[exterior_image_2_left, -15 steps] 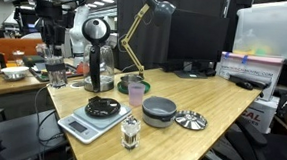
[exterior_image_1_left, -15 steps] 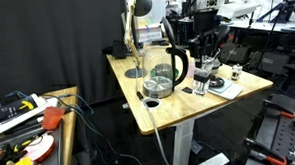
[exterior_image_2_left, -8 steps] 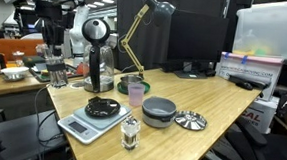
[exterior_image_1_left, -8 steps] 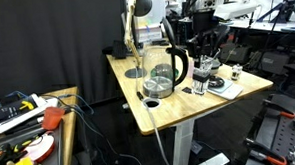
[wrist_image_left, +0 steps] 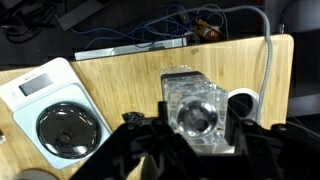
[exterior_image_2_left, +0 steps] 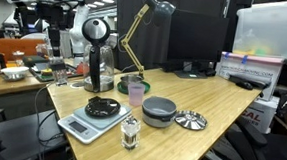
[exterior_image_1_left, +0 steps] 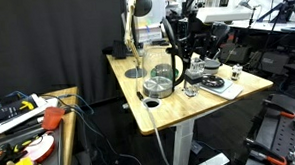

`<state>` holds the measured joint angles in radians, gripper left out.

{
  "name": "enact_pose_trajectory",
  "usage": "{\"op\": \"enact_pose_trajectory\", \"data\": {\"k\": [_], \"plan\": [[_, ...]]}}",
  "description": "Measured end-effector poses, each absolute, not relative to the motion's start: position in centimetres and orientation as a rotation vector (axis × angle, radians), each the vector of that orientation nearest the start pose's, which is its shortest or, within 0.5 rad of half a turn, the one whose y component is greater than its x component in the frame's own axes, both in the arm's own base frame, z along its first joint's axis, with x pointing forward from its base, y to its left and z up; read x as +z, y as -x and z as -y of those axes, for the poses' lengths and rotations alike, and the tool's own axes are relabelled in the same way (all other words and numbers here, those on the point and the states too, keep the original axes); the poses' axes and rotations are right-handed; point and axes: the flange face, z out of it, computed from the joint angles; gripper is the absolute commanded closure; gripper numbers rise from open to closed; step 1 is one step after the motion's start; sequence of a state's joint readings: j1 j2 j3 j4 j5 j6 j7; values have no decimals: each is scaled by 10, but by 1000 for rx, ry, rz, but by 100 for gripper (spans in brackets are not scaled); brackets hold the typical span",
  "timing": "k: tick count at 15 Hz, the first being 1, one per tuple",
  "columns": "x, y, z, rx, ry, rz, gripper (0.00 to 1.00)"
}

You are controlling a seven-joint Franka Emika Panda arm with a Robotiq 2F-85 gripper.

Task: Move the object slightly to the left of the table

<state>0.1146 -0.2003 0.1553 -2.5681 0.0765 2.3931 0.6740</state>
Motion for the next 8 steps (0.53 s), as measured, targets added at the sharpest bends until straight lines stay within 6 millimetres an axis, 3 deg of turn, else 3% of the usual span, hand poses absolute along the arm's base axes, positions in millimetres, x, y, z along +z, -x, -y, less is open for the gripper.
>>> {"op": "enact_pose_trajectory", "data": {"k": [1, 3, 7, 8], "plan": [[334, -421, -118, -28, 3019, -790, 49], [330, -420, -126, -56, 3017, -890, 49], [330, -420, -126, -63, 3009, -925, 49], [330, -420, -126, -63, 3009, -926, 74]]}}
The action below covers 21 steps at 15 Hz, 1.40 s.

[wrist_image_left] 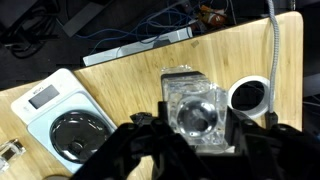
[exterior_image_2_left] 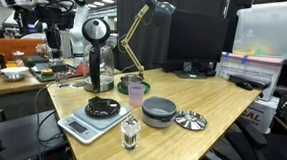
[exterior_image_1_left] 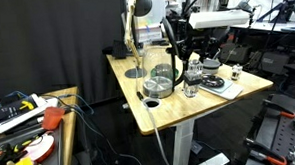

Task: Move the object slightly to the left of the table

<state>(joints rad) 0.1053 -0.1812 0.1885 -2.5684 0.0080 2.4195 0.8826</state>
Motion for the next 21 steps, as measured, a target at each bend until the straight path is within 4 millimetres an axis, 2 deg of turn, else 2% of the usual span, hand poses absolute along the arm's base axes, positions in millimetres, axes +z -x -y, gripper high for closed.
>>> {"op": "enact_pose_trajectory", "data": {"k": [4, 9, 11, 17, 21], "plan": [[327, -420, -127, -55, 3004, -951, 74], [318, -421, -142, -56, 2955, -1168, 74], [315, -426, -149, -51, 2920, -1243, 74], [314, -453, -181, -58, 2851, -1302, 74], [304, -465, -187, -23, 2819, -1363, 74]]}}
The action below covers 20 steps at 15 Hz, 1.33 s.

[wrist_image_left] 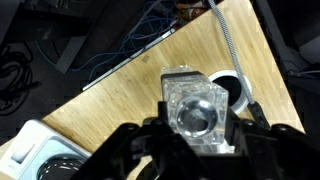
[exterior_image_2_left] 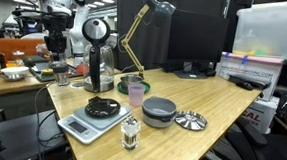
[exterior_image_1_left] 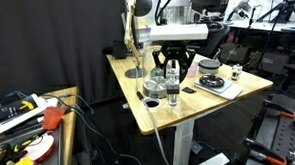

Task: Move the object slightly to the left of the table

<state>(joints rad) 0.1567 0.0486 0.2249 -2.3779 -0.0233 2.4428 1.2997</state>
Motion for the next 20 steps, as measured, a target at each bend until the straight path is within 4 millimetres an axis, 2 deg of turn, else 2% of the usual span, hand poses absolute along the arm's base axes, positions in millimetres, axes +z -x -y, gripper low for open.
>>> {"op": "enact_pose_trajectory", "data": {"k": [6, 16, 17, 18, 19, 20], "plan": [[303, -474, -187, 12, 2724, -1494, 74], [289, -476, -185, 46, 2701, -1526, 74], [288, -477, -185, 42, 2703, -1522, 63], [287, -477, -185, 41, 2706, -1518, 29], [285, -477, -185, 43, 2709, -1513, 24], [284, -477, -186, 44, 2715, -1504, 29]]}}
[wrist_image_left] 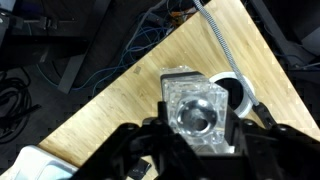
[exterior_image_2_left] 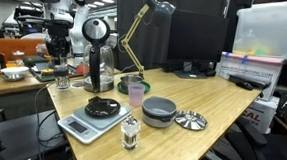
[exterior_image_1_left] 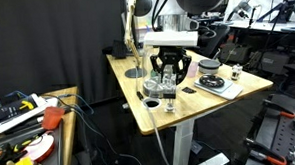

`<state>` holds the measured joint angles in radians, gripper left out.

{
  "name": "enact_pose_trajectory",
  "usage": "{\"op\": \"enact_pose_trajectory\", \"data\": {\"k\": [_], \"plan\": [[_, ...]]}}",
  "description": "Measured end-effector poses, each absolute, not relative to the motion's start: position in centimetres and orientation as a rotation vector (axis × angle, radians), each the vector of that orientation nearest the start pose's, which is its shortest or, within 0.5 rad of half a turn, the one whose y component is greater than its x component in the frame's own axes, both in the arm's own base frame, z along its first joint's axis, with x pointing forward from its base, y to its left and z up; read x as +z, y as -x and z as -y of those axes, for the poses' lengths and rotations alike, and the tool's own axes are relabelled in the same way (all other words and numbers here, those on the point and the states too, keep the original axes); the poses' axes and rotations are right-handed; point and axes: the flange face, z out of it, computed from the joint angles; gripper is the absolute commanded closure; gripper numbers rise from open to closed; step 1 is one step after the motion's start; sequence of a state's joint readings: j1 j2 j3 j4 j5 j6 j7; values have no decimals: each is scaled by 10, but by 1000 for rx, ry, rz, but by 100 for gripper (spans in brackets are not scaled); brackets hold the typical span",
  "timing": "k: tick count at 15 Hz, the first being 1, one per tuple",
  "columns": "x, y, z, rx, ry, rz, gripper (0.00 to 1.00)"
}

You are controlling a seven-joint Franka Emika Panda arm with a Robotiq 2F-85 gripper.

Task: Move the object slightly to the left of the table

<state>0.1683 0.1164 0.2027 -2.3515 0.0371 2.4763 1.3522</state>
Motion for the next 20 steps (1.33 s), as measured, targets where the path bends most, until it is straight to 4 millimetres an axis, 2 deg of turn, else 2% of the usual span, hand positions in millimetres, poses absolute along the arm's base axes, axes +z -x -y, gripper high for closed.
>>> {"op": "enact_pose_trajectory", "data": {"k": [1, 2, 3, 4, 5, 6, 10, 13, 16, 20], "plan": [[283, -476, -187, 44, 2723, -1488, 34], [284, -476, -188, 43, 2732, -1471, 33], [284, -476, -190, 42, 2740, -1455, 28], [284, -475, -191, 42, 2747, -1439, 12], [284, -475, -192, 40, 2753, -1427, 5], [285, -475, -193, 38, 2757, -1416, 2], [293, -477, -194, 5, 2792, -1328, 0], [314, -473, -192, -52, 2825, -1227, 0], [336, -457, -187, -100, 2852, -1139, 0], [334, -452, -185, -96, 2862, -1130, 0]]}}
